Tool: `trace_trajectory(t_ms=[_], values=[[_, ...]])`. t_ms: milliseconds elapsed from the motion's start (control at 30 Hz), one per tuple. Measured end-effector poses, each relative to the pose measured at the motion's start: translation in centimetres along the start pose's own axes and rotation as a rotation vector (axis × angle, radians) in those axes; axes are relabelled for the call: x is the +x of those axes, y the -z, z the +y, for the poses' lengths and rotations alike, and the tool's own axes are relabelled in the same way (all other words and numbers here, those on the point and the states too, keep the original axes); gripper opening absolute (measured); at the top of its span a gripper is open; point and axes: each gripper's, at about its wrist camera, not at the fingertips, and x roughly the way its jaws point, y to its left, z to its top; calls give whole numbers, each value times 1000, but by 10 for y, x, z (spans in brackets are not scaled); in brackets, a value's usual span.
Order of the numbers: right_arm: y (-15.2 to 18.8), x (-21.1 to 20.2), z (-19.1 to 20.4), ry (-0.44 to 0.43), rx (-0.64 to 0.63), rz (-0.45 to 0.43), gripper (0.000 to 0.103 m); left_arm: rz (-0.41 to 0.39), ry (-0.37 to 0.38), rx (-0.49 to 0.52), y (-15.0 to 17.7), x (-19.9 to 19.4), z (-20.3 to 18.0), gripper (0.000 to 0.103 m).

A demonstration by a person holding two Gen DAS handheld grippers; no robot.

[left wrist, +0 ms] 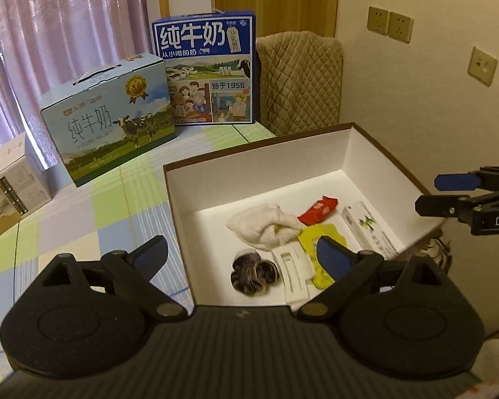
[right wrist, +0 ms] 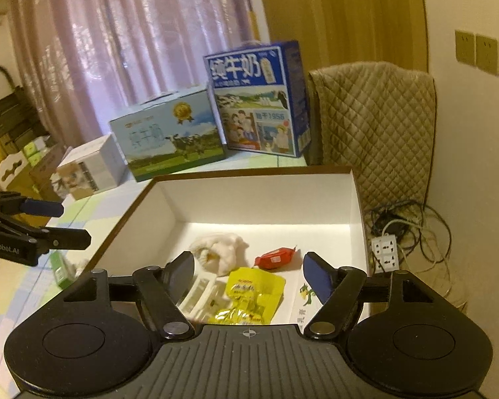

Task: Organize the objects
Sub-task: 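Withdraw both tools from the box back over the table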

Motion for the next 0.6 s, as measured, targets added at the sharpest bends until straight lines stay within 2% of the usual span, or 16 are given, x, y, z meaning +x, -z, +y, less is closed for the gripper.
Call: trace_trajectory(t_ms=[267, 600], values=[[16, -39, 28, -36, -12, -12, 71, 22, -7, -6, 30, -45, 6, 95], [34, -49, 64, -99, 43, 1, 73, 23, -18, -21, 72, -86, 14, 95]])
